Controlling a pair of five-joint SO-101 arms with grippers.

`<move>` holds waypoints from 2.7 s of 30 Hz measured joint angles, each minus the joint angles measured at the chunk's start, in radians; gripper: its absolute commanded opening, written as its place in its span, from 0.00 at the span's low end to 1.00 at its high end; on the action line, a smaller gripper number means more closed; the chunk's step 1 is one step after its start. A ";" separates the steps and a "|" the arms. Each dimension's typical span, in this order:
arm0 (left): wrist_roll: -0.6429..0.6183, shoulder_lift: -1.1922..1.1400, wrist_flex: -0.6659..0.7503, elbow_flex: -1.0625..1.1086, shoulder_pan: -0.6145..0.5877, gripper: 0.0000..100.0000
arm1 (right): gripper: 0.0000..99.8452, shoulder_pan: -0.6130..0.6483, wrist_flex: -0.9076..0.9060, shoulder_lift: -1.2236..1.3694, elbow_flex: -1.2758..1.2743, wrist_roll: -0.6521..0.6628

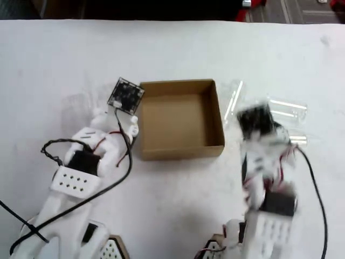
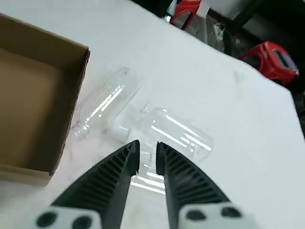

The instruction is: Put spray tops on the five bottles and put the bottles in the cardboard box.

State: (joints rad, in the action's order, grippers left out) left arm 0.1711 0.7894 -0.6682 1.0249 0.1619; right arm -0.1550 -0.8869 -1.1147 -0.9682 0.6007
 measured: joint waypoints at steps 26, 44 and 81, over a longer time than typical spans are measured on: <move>0.000 0.000 0.275 0.143 0.000 0.02 | 0.20 -0.002 -0.612 1.946 1.857 0.592; 0.000 0.000 0.275 0.143 0.000 0.02 | 0.20 -0.060 -0.723 2.232 2.226 0.724; 0.000 0.000 0.276 0.143 0.000 0.02 | 0.02 -0.072 -0.804 2.259 2.552 0.471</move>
State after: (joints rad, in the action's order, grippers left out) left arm 0.1711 0.7894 -0.3920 1.1676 0.1619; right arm -0.2271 -1.6909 1.1439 1.5835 1.0717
